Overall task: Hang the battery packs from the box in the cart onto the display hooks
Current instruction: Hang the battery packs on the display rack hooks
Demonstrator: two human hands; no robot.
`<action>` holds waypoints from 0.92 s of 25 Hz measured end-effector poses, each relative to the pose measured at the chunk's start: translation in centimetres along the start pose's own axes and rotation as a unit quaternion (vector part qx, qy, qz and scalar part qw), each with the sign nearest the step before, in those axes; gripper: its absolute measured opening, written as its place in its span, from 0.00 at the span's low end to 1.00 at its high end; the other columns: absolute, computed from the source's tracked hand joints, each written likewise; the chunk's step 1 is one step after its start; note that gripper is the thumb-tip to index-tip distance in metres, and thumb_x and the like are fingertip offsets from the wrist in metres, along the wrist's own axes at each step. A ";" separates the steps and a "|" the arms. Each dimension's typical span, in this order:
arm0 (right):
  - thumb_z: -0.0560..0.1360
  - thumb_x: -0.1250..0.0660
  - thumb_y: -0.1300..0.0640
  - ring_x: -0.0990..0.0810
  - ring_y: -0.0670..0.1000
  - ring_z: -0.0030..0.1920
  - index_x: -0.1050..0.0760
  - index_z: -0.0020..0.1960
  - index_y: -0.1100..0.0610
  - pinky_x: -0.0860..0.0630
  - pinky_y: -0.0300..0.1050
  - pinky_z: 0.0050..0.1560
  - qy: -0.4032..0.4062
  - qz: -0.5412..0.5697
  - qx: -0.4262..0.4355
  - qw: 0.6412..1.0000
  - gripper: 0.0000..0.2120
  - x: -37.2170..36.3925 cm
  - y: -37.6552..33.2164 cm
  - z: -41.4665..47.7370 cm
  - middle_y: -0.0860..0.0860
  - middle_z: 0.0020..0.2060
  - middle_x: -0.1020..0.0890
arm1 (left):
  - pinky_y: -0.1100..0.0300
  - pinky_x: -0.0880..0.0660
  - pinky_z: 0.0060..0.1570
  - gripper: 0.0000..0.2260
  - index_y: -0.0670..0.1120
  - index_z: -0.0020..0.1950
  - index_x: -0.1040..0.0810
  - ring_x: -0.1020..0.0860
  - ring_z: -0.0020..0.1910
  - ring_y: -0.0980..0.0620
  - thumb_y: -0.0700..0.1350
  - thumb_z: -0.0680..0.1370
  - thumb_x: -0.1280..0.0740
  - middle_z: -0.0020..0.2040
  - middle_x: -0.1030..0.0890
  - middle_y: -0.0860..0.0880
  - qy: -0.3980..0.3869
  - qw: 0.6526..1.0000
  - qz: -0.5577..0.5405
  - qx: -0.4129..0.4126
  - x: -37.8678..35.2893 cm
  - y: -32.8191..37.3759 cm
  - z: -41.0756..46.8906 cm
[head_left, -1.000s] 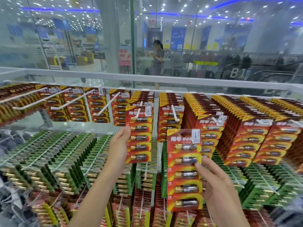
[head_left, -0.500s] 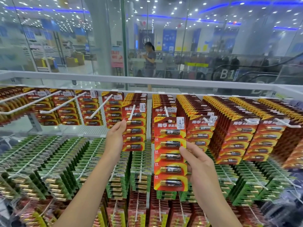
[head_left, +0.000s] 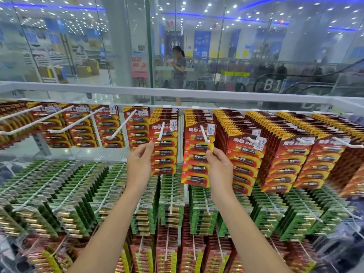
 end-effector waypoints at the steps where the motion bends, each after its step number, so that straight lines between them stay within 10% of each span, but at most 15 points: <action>1: 0.85 0.37 0.52 0.12 0.50 0.46 0.19 0.59 0.48 0.16 0.54 0.48 0.009 -0.007 0.006 1.000 0.08 -0.1 0.3 0.4 0.45 0.45 0.12 | 0.45 0.18 0.56 0.12 0.54 0.56 0.15 0.14 0.52 0.50 0.57 0.84 0.35 0.50 0.12 0.53 0.004 1.000 0.007 -0.005 0.1 0.1 -0.1; 5: 0.83 0.35 0.47 0.19 0.44 0.56 0.20 0.62 0.49 0.25 0.42 0.56 0.039 -0.044 0.033 0.998 0.11 0.1 1.2 1.0 0.39 0.50 0.17 | 0.55 0.23 0.50 0.11 0.52 0.58 0.16 0.19 0.44 0.57 0.55 0.84 0.34 0.45 0.15 0.56 0.017 0.999 0.027 -0.030 0.5 0.2 0.0; 9: 0.84 0.36 0.46 0.21 0.39 0.53 0.21 0.61 0.48 0.29 0.36 0.51 0.049 -0.057 0.045 0.996 0.10 0.6 1.3 0.1 0.38 0.50 0.18 | 0.47 0.21 0.64 0.12 0.53 0.62 0.17 0.18 0.58 0.55 0.56 0.84 0.34 0.55 0.15 0.56 0.018 0.998 0.046 -0.032 1.6 -0.7 -0.3; 23: 0.82 0.34 0.48 0.20 0.38 0.62 0.18 0.63 0.45 0.26 0.42 0.64 0.063 -0.106 -0.042 0.991 0.11 10.5 7.5 -10.7 0.38 0.59 0.16 | 0.55 0.21 0.58 0.10 0.51 0.60 0.16 0.15 0.54 0.55 0.47 0.85 0.37 0.53 0.13 0.55 -0.092 0.984 -0.030 0.149 -0.7 -8.9 -17.3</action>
Point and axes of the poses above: each hand's wrist, its own z-axis towards the middle knuckle, its own x-axis out of the back of the hand, y = z × x, the point moved 7 cm from there along z, towards the middle knuckle
